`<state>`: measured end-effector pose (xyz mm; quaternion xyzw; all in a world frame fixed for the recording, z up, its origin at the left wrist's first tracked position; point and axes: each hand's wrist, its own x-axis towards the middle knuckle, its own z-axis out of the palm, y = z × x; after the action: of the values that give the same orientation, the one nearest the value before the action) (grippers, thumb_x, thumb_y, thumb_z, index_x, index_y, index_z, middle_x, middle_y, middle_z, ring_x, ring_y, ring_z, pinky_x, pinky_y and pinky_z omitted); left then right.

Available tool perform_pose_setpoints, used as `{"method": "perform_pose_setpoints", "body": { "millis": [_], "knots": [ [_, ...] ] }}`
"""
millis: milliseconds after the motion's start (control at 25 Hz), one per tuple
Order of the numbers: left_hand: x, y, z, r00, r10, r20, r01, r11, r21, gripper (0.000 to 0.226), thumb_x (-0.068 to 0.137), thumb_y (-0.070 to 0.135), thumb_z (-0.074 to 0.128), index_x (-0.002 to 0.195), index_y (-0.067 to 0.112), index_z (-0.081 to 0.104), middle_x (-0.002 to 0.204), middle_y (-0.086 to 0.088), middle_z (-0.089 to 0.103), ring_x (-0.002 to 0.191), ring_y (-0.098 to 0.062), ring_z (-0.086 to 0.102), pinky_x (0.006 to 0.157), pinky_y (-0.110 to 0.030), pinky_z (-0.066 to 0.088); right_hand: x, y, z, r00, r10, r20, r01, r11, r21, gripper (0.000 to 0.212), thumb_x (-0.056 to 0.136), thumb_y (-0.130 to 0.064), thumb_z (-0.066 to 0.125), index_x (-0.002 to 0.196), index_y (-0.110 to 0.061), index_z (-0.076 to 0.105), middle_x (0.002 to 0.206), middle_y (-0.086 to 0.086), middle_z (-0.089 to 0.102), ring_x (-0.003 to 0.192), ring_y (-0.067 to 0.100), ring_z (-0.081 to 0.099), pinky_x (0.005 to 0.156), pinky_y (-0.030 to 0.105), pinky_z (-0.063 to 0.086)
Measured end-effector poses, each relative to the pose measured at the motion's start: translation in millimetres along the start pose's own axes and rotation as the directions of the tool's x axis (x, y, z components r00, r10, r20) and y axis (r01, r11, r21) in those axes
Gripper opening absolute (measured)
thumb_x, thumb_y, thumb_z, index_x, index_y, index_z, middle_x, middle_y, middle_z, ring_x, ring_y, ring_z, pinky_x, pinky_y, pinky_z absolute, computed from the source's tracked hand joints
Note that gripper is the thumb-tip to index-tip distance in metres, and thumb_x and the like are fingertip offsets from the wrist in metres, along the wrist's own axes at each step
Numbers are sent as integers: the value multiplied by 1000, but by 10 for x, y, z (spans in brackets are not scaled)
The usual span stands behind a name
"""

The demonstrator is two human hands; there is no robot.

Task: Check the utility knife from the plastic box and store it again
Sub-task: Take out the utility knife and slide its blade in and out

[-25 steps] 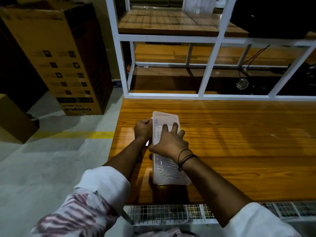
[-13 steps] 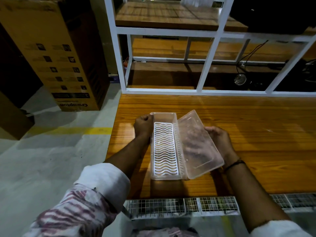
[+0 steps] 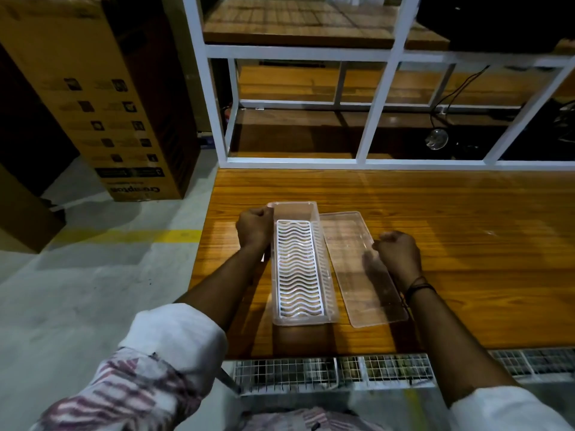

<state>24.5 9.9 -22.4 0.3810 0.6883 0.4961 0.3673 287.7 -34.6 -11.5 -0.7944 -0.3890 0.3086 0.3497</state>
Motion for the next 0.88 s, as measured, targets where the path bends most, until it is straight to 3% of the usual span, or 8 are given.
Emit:
{"method": "perform_pose_setpoints", "body": {
  "millis": [80, 160, 240, 320, 400, 600, 760, 880],
  "knots": [
    [7, -22, -86, 1000, 18, -14, -18, 998, 53, 25, 102, 28, 64, 95, 11, 81, 94, -5, 79, 81, -20, 73, 69, -29, 57, -71, -111, 64, 995, -84, -44, 83, 996, -34, 30, 87, -8, 65, 117, -11, 70, 118, 12, 71, 104, 29, 64, 80, 27, 41],
    [24, -65, -213, 1000, 15, -24, -13, 998, 67, 19, 101, 21, 65, 109, 12, 80, 107, -8, 80, 89, -24, 76, 77, -38, 65, -193, -262, 177, 981, -191, -32, 190, 981, -44, 25, 87, -6, 64, 110, -13, 70, 107, 8, 72, 91, 24, 63, 71, 23, 41],
    [11, -107, -384, 998, 53, -23, -51, 996, 70, 21, 99, 13, 65, 114, 10, 79, 111, -8, 79, 84, -20, 74, 64, -26, 64, -328, -416, 344, 938, -346, 18, 346, 935, -77, 23, 85, -4, 62, 103, -11, 74, 99, 8, 74, 87, 23, 64, 70, 21, 41],
    [-27, -148, -580, 992, 116, -59, -106, 984, 141, 19, 96, 8, 65, 107, 7, 81, 104, -6, 78, 82, -15, 70, 58, -12, 53, -468, -573, 541, 888, -455, 69, 459, 885, -70, 22, 83, -7, 60, 97, -11, 76, 98, 10, 77, 91, 27, 69, 76, 27, 48],
    [-57, -201, -769, 990, 117, -78, -100, 974, 202, 20, 93, 8, 65, 101, 12, 82, 100, -4, 78, 86, -18, 71, 66, -19, 51, -621, -703, 745, 846, -515, 140, 526, 849, -54, 23, 82, -10, 58, 95, -14, 76, 97, 9, 78, 90, 28, 71, 80, 33, 55],
    [-173, -354, -1066, 998, -9, -63, 24, 967, 254, 16, 89, 12, 67, 92, 21, 80, 86, -1, 79, 74, -14, 74, 68, -28, 60, -1007, -977, 1205, 740, -591, 323, 655, 741, -146, 25, 84, -15, 60, 106, -14, 73, 103, 12, 76, 92, 33, 70, 77, 36, 57],
    [-293, -522, -1151, 994, -81, -78, 94, 977, 190, 15, 82, 15, 67, 81, 23, 80, 76, 0, 79, 73, -20, 77, 73, -40, 66, -1256, -1121, 1481, 651, -593, 475, 759, 525, -385, 16, 84, -15, 62, 99, -11, 68, 106, 15, 72, 98, 40, 67, 71, 37, 51],
    [-349, -569, -1161, 990, -108, -85, 119, 985, 124, 15, 81, 13, 65, 79, 19, 79, 69, 0, 79, 69, -16, 77, 72, -37, 66, -1310, -1216, 1640, 597, -551, 583, 797, 325, -509, 15, 89, -9, 60, 101, -11, 69, 111, 15, 71, 105, 39, 67, 76, 40, 51]
  ]
}}
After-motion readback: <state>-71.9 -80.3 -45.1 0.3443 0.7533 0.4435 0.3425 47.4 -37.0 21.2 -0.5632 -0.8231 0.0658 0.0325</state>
